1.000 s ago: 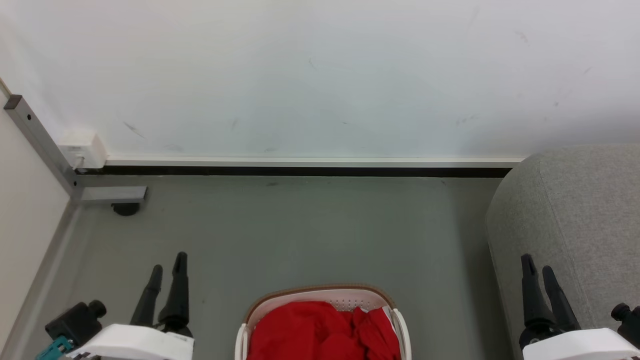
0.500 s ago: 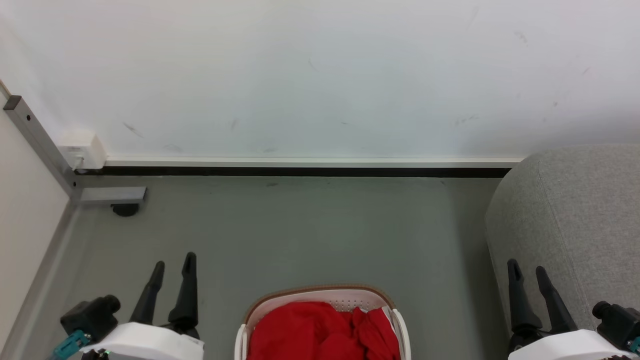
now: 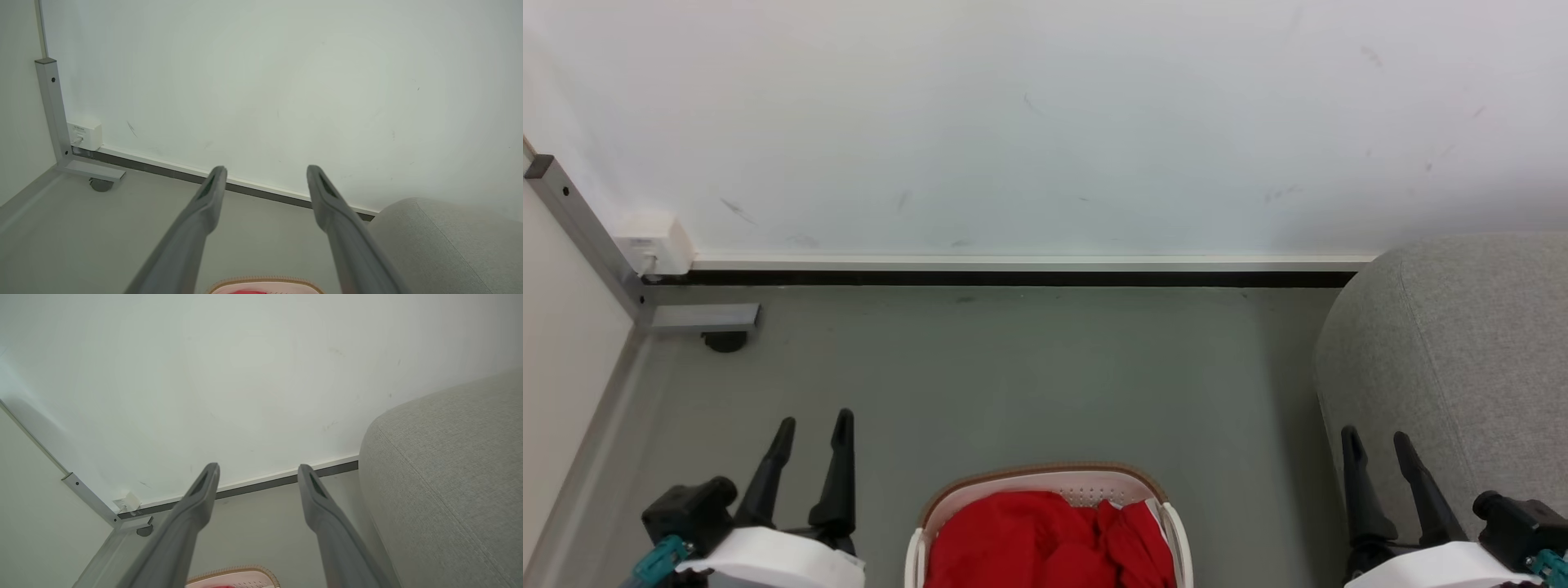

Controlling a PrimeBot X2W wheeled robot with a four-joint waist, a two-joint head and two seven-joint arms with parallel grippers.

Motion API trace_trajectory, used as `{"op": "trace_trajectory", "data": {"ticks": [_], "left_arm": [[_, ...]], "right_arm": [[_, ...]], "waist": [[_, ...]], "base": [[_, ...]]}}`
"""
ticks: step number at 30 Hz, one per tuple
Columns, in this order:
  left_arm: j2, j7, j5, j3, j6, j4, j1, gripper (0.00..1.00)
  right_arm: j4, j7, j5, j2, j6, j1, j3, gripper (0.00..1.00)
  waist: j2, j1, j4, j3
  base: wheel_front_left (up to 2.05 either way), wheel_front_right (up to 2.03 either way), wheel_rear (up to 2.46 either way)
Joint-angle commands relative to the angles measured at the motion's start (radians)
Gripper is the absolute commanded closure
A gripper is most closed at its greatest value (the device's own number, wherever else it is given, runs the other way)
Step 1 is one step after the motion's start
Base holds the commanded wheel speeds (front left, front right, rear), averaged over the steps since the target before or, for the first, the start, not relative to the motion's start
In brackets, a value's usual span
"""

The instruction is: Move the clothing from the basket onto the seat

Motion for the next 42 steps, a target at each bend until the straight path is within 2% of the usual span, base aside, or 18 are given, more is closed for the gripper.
{"op": "trace_trajectory", "data": {"ticks": [1, 26, 42], "left_arm": [[0.011, -0.014, 0.038, -0.001, -0.002, -0.007, -0.018, 0.0], [-0.017, -0.069, 0.222, 0.024, -0.038, 0.026, -0.03, 0.0], [-0.025, -0.096, 0.334, 0.03, -0.049, 0.038, -0.039, 0.0]], "right_arm": [[-0.002, -0.009, -0.029, -0.01, -0.001, -0.025, 0.004, 0.0], [-0.027, -0.063, -0.204, -0.011, -0.002, -0.026, 0.019, 0.0], [-0.016, -0.092, -0.276, -0.012, -0.002, -0.031, 0.024, 0.0]], "waist": [[0.0, 0.0, 0.0, 0.0], [0.0, 0.0, -0.002, 0.012], [0.0, 0.0, -0.004, 0.017]], "base": [[0.0, 0.0, 0.0], [0.0, 0.0, 0.0], [0.0, 0.0, 0.0]]}}
